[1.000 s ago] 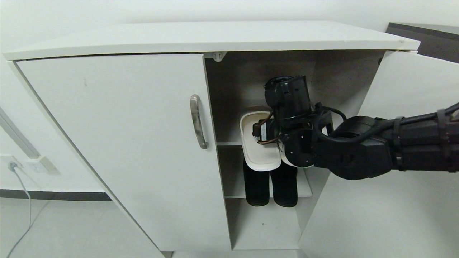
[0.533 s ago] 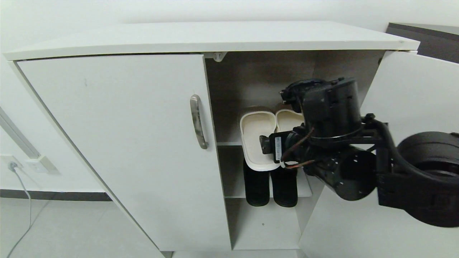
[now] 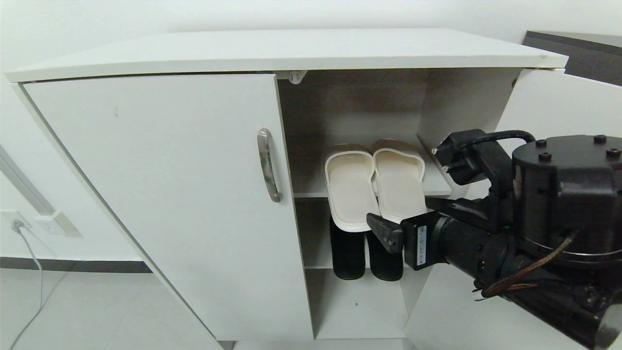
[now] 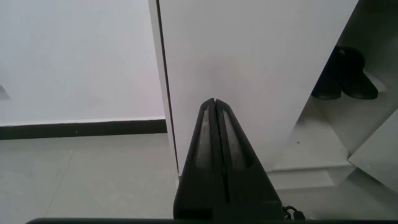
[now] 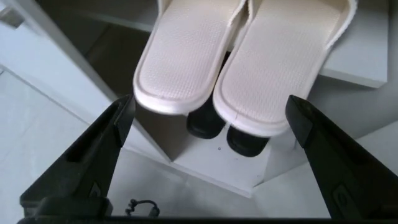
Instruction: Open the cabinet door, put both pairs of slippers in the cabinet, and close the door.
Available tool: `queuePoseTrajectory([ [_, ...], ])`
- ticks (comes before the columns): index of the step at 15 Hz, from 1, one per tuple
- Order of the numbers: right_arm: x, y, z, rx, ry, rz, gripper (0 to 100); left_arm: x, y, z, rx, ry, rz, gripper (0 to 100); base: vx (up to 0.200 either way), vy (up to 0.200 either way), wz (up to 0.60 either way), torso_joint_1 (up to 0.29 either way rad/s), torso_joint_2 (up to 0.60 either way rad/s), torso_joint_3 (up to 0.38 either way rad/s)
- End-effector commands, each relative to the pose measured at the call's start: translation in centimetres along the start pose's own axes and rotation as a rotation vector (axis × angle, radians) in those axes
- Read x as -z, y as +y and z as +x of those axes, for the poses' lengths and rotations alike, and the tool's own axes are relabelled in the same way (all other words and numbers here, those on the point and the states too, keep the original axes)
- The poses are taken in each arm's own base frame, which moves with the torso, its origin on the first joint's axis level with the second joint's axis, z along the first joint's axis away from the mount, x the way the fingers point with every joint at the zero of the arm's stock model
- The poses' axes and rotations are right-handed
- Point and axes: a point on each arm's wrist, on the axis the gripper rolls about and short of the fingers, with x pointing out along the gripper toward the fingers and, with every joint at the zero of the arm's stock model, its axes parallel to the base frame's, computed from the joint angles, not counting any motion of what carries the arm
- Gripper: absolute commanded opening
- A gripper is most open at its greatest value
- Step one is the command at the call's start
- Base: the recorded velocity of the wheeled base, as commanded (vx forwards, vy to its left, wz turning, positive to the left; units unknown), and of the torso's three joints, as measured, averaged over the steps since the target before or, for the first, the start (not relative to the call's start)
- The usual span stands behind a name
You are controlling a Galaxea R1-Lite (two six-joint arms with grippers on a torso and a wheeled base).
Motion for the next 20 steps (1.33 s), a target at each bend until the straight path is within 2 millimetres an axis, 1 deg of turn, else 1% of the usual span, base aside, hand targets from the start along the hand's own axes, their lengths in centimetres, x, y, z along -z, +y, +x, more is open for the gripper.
queuePoseTrajectory([
  [1, 0.4, 0.4, 0.2, -0.016, 0.012, -0.006, 0, 0.0, 0.0, 0.0, 0.0, 0.001, 0.001, 0, 0.0, 0.0, 0.0, 0.0, 0.0, 0.0],
  [2, 0.5, 0.5, 0.3, -0.017, 0.012, -0.006, 0, 0.0, 0.0, 0.0, 0.0, 0.001, 0.001, 0, 0.0, 0.0, 0.0, 0.0, 0.0, 0.0],
  [4, 1.5, 0.9, 1.3, -0.015, 0.016, -0.009, 0, 0.0, 0.0, 0.0, 0.0, 0.001, 0.001, 0, 0.0, 0.0, 0.0, 0.0, 0.0, 0.0],
  [6, 2.0, 1.0, 1.6, -0.009, 0.02, -0.014, 0, 0.0, 0.0, 0.0, 0.0, 0.001, 0.001, 0, 0.0, 0.0, 0.0, 0.0, 0.0, 0.0],
  [15, 2.4, 1.2, 1.9, -0.004, 0.033, -0.022, 0, 0.0, 0.0, 0.0, 0.0, 0.001, 0.001, 0, 0.0, 0.0, 0.0, 0.0, 0.0, 0.0],
  [20, 2.7, 1.2, 2.1, 0.001, 0.042, -0.027, 0, 0.0, 0.0, 0.0, 0.0, 0.001, 0.002, 0, -0.2, 0.0, 0.0, 0.005, 0.0, 0.0],
])
